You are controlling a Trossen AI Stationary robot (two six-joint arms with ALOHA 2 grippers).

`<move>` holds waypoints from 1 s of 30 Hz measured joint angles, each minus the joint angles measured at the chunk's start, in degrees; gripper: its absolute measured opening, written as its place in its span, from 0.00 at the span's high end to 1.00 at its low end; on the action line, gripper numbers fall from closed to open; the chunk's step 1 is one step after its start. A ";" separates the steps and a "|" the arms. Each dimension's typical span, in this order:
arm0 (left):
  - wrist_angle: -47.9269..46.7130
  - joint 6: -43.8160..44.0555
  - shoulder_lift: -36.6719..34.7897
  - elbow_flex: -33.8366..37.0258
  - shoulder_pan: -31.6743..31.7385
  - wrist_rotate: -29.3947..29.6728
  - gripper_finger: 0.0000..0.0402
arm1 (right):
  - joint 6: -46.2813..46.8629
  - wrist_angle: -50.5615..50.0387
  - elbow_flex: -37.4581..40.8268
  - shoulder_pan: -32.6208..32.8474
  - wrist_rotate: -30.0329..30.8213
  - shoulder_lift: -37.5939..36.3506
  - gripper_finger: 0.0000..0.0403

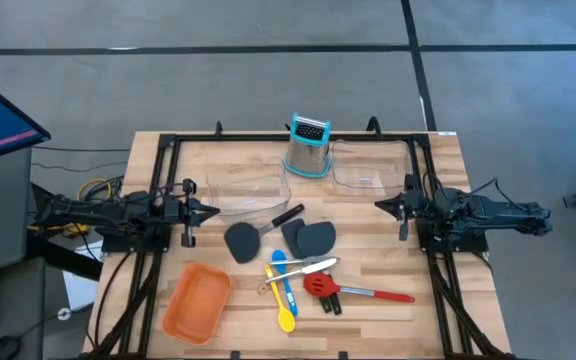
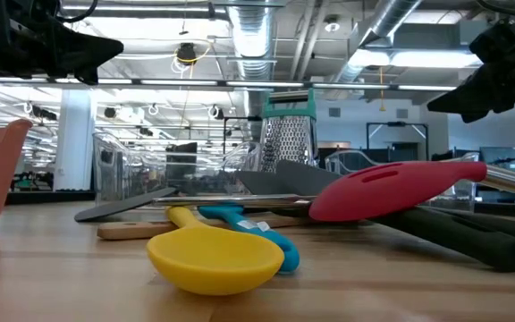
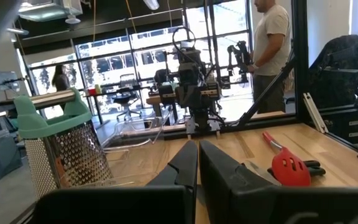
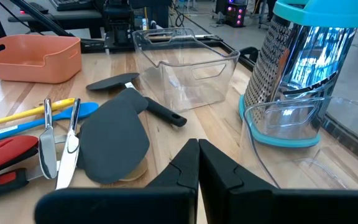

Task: Pick & Place Kitchen Items
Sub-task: Put the red slotted serving spoon into the right transparent bin

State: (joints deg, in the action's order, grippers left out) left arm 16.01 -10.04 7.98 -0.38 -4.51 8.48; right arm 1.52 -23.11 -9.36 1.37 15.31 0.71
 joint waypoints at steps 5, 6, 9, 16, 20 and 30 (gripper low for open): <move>-0.02 0.00 0.01 -0.01 0.00 -0.01 0.99 | 0.00 0.17 -0.01 0.02 0.00 0.00 1.00; -0.01 0.00 0.01 0.00 -0.02 0.00 0.99 | 0.12 0.64 0.01 0.02 -0.02 0.02 1.00; 0.06 0.00 0.01 -0.01 -0.01 -0.01 0.99 | 5.37 3.49 0.00 0.01 -0.04 0.01 1.00; 0.15 0.00 0.01 0.00 0.00 0.01 0.99 | 8.63 10.84 -0.01 0.01 -0.04 0.00 1.00; 0.40 0.00 0.01 0.00 0.00 0.00 0.99 | 8.63 12.13 -0.01 0.01 -0.04 0.00 1.00; 0.46 0.00 0.01 0.01 0.00 0.01 0.99 | 8.63 12.04 -0.01 0.02 -0.04 0.00 1.00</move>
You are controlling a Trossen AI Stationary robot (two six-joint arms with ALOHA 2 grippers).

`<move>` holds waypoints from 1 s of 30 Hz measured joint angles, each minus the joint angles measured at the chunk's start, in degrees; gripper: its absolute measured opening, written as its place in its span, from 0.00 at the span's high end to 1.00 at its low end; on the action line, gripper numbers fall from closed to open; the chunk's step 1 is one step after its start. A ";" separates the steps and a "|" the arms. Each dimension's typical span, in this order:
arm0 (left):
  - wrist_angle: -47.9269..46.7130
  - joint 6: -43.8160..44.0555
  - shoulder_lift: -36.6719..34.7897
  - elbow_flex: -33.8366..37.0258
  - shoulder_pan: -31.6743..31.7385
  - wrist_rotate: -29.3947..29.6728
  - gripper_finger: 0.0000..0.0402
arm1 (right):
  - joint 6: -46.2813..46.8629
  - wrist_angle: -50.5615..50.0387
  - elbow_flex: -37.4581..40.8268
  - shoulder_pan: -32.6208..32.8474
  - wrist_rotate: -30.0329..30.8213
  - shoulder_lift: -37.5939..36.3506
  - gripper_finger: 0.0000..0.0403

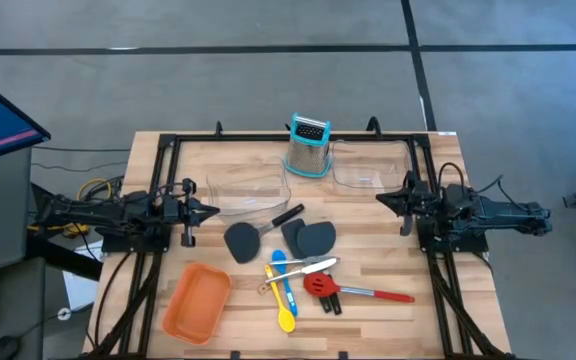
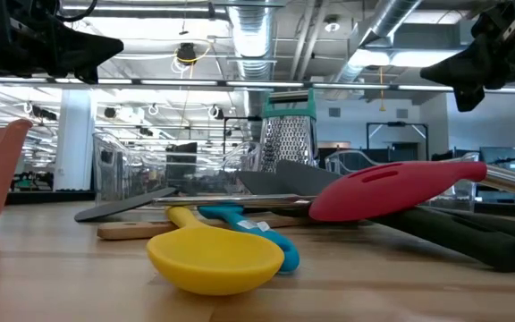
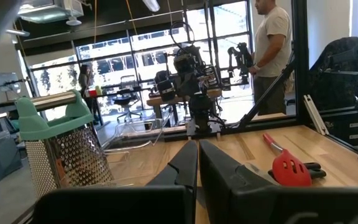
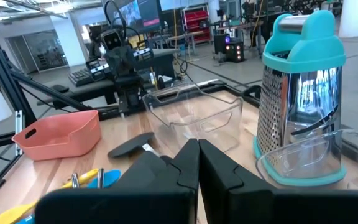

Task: Pick & Place Kitchen Items
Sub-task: Put the red slotted serving spoon into the right transparent bin

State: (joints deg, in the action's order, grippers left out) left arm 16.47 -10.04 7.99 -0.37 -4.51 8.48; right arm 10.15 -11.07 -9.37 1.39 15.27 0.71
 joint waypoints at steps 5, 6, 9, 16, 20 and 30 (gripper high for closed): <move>0.19 0.00 -0.01 0.00 -0.01 0.01 0.99 | -0.19 0.24 0.00 -0.01 0.00 0.00 1.00; 0.32 0.00 0.00 0.00 0.00 -0.01 0.99 | -0.19 0.38 0.00 -0.01 0.00 0.00 1.00; 0.42 0.00 -0.02 0.00 -0.02 -0.01 0.99 | -0.17 0.50 0.00 0.00 0.02 0.00 1.00; 0.50 0.00 0.00 0.00 0.00 0.00 0.99 | -0.16 -0.12 0.00 0.00 0.02 0.00 1.00; 0.65 0.00 -0.01 -0.01 0.00 -0.01 0.99 | -0.15 -0.86 0.00 -0.02 0.02 0.02 1.00; 0.83 0.00 0.00 -0.01 -0.01 0.00 0.99 | -0.08 -0.89 0.00 -0.01 0.02 0.02 1.00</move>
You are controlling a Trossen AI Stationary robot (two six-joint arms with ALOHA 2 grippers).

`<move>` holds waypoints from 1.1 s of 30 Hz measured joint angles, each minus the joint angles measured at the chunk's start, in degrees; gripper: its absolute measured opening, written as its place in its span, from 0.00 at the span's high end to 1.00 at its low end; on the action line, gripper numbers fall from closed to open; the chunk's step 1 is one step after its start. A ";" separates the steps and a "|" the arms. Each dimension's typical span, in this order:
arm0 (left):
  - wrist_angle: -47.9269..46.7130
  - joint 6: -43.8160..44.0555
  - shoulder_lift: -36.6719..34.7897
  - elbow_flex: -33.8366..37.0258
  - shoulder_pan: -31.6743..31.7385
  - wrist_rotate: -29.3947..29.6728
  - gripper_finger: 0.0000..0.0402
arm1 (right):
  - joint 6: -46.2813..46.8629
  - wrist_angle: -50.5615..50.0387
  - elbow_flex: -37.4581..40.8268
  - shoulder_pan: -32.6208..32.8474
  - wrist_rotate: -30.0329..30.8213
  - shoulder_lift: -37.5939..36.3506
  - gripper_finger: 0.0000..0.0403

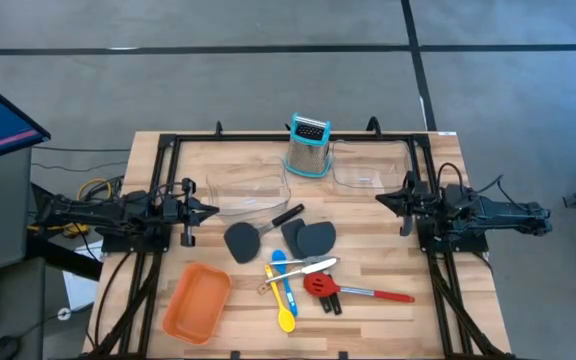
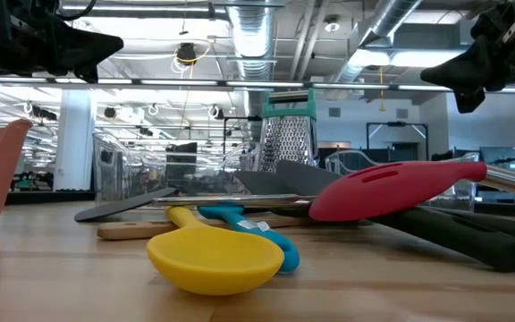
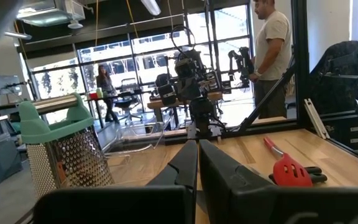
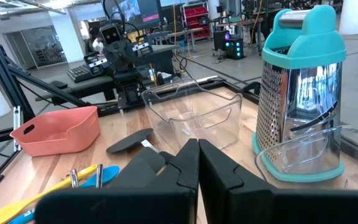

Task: Pick & Place Kitchen Items
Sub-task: Put the red slotted serving spoon into the right transparent bin

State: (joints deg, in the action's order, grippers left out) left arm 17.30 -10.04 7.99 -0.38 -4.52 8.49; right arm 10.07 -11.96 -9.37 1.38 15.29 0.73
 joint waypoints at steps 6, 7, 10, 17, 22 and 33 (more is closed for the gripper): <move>1.74 2.73 -0.02 0.00 0.01 -0.02 0.99 | -0.02 1.76 0.00 0.01 0.02 0.00 1.00; 2.32 3.37 -0.02 0.01 -0.01 -0.05 0.99 | -0.03 2.22 0.01 0.01 0.00 0.00 1.00; 2.64 4.32 -0.01 0.01 -0.02 -1.52 0.99 | -0.07 3.07 0.00 0.10 0.00 0.00 1.00; 2.85 5.97 0.37 0.00 -0.02 -1.83 0.99 | -0.07 4.68 0.00 0.20 -0.61 2.29 1.00; 3.48 5.40 3.06 -0.08 -0.02 -1.18 0.99 | -2.08 10.50 0.00 1.87 -0.61 8.46 1.00; 4.13 -1.79 12.63 -4.35 1.17 -0.50 0.99 | -7.47 8.78 -11.38 7.88 2.78 26.15 1.00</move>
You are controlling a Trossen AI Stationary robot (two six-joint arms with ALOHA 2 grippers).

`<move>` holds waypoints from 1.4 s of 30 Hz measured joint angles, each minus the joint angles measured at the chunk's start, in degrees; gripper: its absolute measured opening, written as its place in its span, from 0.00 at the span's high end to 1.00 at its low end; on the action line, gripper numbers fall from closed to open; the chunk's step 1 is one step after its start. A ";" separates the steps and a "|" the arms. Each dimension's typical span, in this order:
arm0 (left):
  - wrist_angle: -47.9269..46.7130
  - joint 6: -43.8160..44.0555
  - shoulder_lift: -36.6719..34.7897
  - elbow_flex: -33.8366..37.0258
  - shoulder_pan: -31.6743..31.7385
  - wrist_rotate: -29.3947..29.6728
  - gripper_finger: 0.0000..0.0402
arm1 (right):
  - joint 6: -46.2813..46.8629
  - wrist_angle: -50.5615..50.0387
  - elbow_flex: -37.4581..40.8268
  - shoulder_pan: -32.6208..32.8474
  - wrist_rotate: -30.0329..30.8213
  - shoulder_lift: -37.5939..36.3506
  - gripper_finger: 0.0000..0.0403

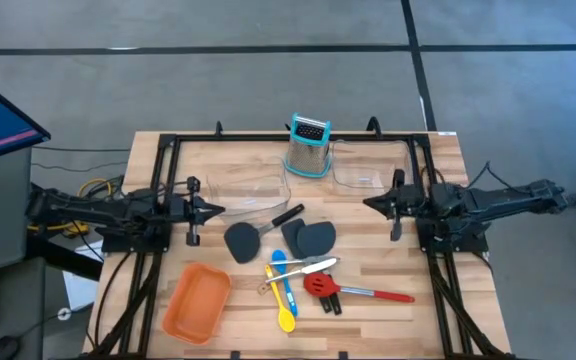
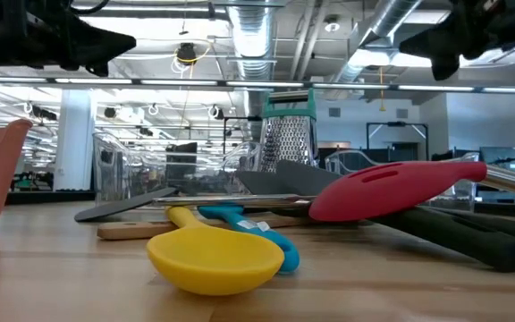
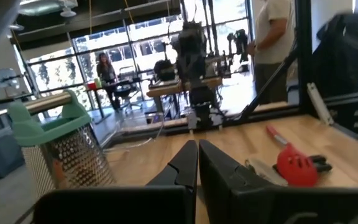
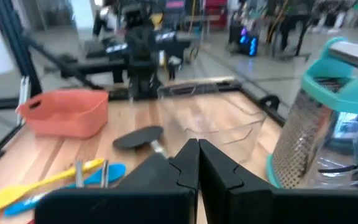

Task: Pick & Place Kitchen Items
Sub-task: Put the red slotted serving spoon into the right transparent bin

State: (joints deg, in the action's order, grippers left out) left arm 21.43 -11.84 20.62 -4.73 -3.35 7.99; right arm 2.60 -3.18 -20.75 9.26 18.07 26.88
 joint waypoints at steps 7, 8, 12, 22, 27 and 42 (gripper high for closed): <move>0.09 0.05 2.03 -0.02 1.63 0.00 0.99 | 9.81 -19.10 -13.08 3.35 0.02 14.43 1.00; 0.11 0.06 2.03 -0.02 1.63 0.00 0.99 | 11.23 -21.72 -14.70 3.85 0.02 16.47 1.00; 0.30 0.07 2.03 -0.02 1.62 -0.02 0.99 | 11.86 -29.64 -20.53 6.04 0.01 24.11 1.00; 2.98 0.07 2.01 -0.09 1.61 -0.09 0.99 | 5.54 -30.50 -26.47 7.95 -0.07 34.99 1.00; 3.01 0.26 2.03 -0.09 1.61 -0.13 0.99 | 9.00 -31.28 -27.46 7.87 -0.65 37.51 1.00; 3.09 0.25 2.03 -0.09 1.61 -0.26 0.99 | 29.85 -45.04 -36.06 19.46 -3.46 47.51 1.00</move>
State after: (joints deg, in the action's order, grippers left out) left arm 24.51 -11.59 22.65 -4.82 -1.74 7.73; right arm 32.45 -48.22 -56.80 28.72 14.61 74.39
